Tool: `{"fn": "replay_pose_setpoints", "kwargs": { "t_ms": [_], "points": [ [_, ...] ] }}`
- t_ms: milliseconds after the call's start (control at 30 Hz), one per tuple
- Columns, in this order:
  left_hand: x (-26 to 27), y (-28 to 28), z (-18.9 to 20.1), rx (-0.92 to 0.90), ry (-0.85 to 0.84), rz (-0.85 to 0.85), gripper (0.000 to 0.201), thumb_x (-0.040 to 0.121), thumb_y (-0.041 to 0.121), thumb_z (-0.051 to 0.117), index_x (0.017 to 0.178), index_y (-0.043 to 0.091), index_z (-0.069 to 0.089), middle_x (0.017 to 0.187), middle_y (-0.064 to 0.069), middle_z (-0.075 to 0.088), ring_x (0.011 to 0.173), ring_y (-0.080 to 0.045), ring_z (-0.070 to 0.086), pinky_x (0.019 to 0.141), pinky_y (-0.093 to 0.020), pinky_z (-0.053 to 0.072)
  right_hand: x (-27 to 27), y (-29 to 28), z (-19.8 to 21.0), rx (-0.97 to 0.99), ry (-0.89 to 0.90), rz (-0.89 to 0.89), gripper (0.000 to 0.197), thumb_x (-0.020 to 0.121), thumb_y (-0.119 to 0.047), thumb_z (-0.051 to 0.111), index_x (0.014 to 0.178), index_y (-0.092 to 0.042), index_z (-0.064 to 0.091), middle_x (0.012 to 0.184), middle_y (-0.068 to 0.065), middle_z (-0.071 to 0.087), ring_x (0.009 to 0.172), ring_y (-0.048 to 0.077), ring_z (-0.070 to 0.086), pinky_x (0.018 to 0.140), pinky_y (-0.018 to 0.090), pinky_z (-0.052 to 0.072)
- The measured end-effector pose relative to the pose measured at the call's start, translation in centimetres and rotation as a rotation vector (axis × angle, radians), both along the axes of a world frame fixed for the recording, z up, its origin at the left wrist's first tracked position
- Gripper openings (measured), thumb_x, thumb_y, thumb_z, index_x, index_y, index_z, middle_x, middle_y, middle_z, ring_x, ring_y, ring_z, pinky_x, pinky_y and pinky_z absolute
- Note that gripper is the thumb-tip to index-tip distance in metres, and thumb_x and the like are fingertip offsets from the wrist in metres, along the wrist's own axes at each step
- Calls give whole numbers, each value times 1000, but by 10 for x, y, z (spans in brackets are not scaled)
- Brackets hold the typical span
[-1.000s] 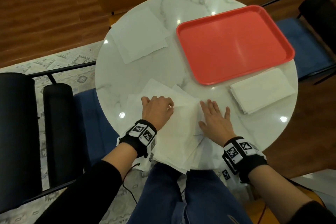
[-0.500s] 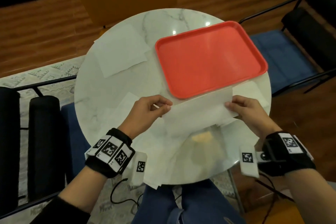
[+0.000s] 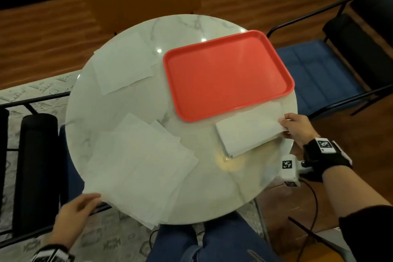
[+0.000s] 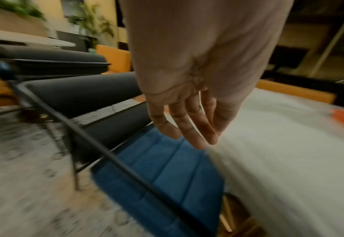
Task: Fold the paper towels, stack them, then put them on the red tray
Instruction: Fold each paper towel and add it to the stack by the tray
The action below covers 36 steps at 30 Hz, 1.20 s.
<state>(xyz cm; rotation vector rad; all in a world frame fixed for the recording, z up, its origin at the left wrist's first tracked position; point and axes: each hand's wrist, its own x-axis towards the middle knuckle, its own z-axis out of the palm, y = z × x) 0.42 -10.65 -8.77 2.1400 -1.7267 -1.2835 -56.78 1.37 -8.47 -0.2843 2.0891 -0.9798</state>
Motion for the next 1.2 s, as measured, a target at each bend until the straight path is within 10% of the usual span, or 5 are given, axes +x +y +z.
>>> {"fn": "replay_pose_setpoints", "kwargs": {
  "t_ms": [67,300,533,833,1200],
  "points": [
    [28,19,-17,48,-79,56,10,86,1,63,85,8,69,89,-17,70,79,-30,64,66,-18,54,2,-2,-3,82,87,41,11,95,-11,52,92,-8,62,107,19,60,89,23,54,58,23,46],
    [86,74,-64,425,-132,79,14,87,-2,61,99,-5,67,93,-23,70,87,-33,67,86,-38,52,17,-6,-2,252,363,168,31,93,-17,55,121,-2,56,118,23,60,109,37,54,86,32,39],
    [59,75,-60,467,-64,332,11,89,4,59,94,-5,62,84,-22,65,64,-29,58,54,-27,39,68,-44,44,282,865,199,39,86,-10,58,123,-11,49,124,22,48,118,42,42,99,56,28],
    [72,59,-48,427,-42,232,10,91,-2,53,92,0,63,81,-19,63,66,-24,55,36,-10,40,235,-152,26,-166,518,850,25,82,2,52,99,-5,70,97,16,67,90,30,61,74,20,37],
    [153,64,-76,498,-50,289,8,87,-3,57,88,-5,65,80,-21,68,74,-30,60,67,-33,49,303,-182,-25,199,541,773,36,86,-24,64,117,-7,52,124,14,47,111,33,49,92,40,41]
  ]
}}
